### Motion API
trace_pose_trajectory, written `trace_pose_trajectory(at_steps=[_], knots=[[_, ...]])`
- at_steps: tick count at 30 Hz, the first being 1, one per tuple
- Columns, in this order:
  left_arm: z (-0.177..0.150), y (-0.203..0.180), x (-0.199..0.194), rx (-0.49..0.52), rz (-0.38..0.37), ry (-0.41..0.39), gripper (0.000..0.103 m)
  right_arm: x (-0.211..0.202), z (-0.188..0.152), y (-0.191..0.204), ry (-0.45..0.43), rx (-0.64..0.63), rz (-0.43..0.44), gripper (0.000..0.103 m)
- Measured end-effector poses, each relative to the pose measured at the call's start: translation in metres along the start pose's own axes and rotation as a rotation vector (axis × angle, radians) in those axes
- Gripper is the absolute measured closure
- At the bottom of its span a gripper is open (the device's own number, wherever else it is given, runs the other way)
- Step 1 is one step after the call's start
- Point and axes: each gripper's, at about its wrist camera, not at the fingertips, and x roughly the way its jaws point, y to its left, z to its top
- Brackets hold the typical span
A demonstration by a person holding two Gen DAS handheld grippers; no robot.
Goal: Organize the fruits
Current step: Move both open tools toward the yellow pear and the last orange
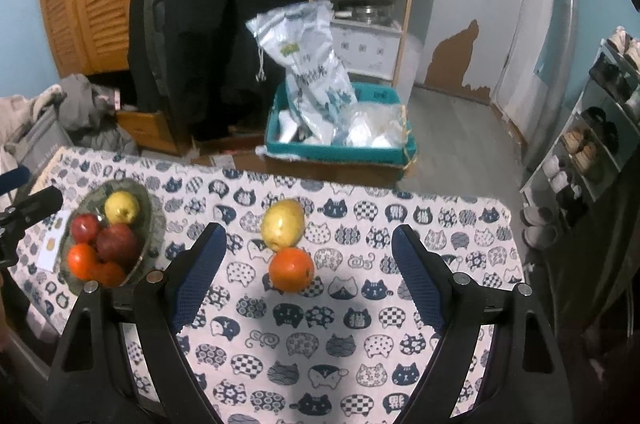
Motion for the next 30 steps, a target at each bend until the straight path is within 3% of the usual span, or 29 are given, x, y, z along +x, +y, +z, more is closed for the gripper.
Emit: trace_pose_trajectory(at_steps=[15,30], knots=[[-0.015,-0.023,0.094,0.035,0.02,0.16,0.002,0.095,-0.029,-0.005,0.21,0.076,0.07,0.019],[-0.027,-0.026,0.152,0.048,0.058,0.264,0.002,0.178,-0.053,0.001,0.377,0.09,0.073,0.019]])
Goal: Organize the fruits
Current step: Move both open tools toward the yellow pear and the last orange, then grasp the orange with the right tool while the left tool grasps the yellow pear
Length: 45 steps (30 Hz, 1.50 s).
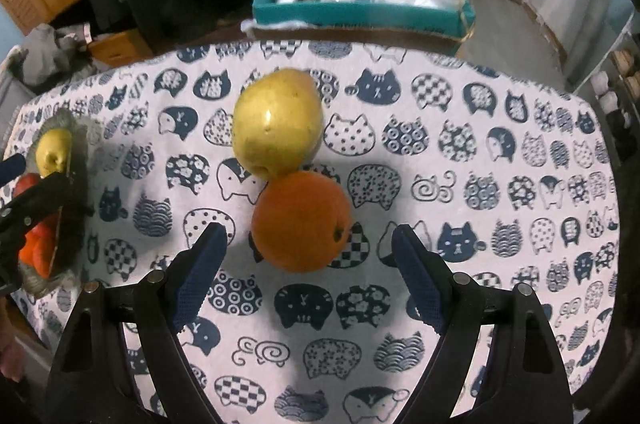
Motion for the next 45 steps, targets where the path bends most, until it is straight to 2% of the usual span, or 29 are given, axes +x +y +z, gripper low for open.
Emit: trace_pose_trajectory(at_steps=[9,14,17,21,29,36,40,45], knots=[[0.001,-0.004,0.014,0.001,-0.007,0.025,0.002,0.031,0.0,0.002,0.042,0.0,0.005,0.022],[0.003,-0.011,0.016,0.007,-0.021,0.03,0.002,0.04,-0.004,-0.001,0.066,0.013,0.044,0.042],[0.006,-0.017,0.016,0.006,-0.037,0.03,0.002,0.038,-0.004,-0.003,0.061,0.021,0.063,0.043],[0.01,-0.028,0.015,0.018,-0.056,0.024,0.002,0.033,-0.007,-0.013,0.048,0.033,0.038,0.043],[0.023,-0.047,0.018,0.015,-0.126,0.035,0.002,0.014,-0.006,-0.06,-0.011,0.113,0.005,0.044],[0.031,-0.081,0.033,0.035,-0.177,0.056,0.002,0.005,0.0,-0.101,-0.054,0.179,-0.029,0.044],[0.035,-0.102,0.044,0.059,-0.187,0.073,0.002,0.008,0.003,-0.115,-0.054,0.181,-0.014,0.045],[0.035,-0.115,0.047,0.08,-0.182,0.079,0.002,0.013,0.006,-0.113,-0.057,0.179,0.029,0.045]])
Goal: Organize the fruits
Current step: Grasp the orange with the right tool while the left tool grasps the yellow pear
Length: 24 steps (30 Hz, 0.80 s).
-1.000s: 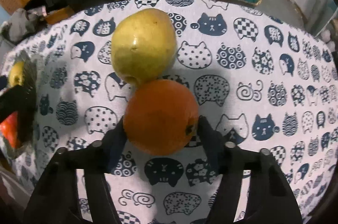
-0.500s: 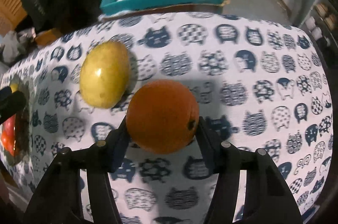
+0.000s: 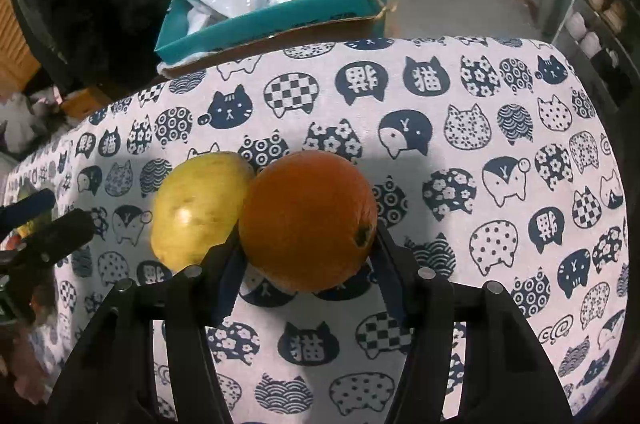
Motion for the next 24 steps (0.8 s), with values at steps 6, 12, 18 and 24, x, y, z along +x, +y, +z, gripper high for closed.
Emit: trace_pose_trajectory(at_steps=[6,12,18,24], knots=[[0.004,-0.009,-0.001,0.017,-0.015,-0.009,0.002,-0.003,0.002,0.0,-0.013,-0.012,-0.018,0.045],[0.006,-0.032,0.009,0.047,-0.046,-0.001,0.002,-0.011,-0.004,-0.023,-0.021,0.025,-0.077,0.045],[0.002,-0.062,0.023,0.097,-0.072,0.019,0.002,-0.015,-0.011,-0.052,-0.016,0.088,-0.115,0.045],[-0.001,-0.081,0.047,0.153,-0.036,0.073,0.002,-0.017,-0.018,-0.067,-0.013,0.127,-0.11,0.045]])
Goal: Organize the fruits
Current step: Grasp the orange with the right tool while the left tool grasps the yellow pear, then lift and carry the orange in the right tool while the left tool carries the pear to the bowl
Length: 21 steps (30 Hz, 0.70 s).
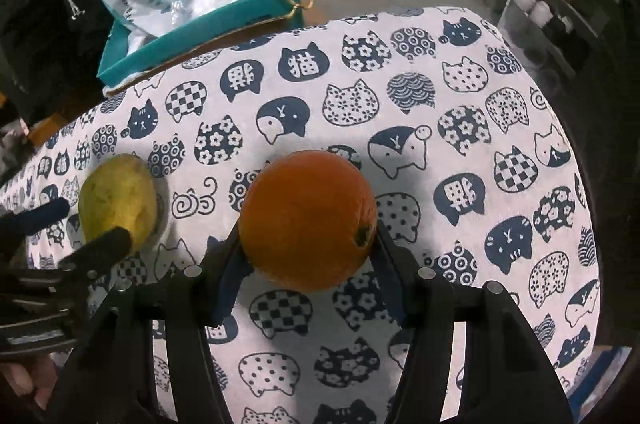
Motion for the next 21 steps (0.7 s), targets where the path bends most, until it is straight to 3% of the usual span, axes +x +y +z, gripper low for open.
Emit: trace_pose_trajectory(at_steps=[4,6,10,12,21], knots=[[0.0,0.001,0.014,-0.028,0.003,0.026,0.004,0.002,-0.002,0.0,0.003,-0.009,-0.002,0.045],[0.0,0.004,0.018,-0.048,-0.011,0.035,0.015,0.003,-0.003,0.002,0.005,-0.019,-0.005,0.045],[0.002,0.008,0.023,-0.086,-0.076,0.05,0.026,0.004,-0.003,0.007,0.005,-0.032,0.0,0.045],[0.002,0.006,0.022,-0.088,-0.104,0.053,0.039,0.004,-0.002,0.009,0.003,-0.036,0.0,0.045],[-0.006,0.003,0.011,-0.078,-0.071,0.037,0.039,-0.004,-0.003,0.021,-0.01,-0.083,-0.005,0.045]])
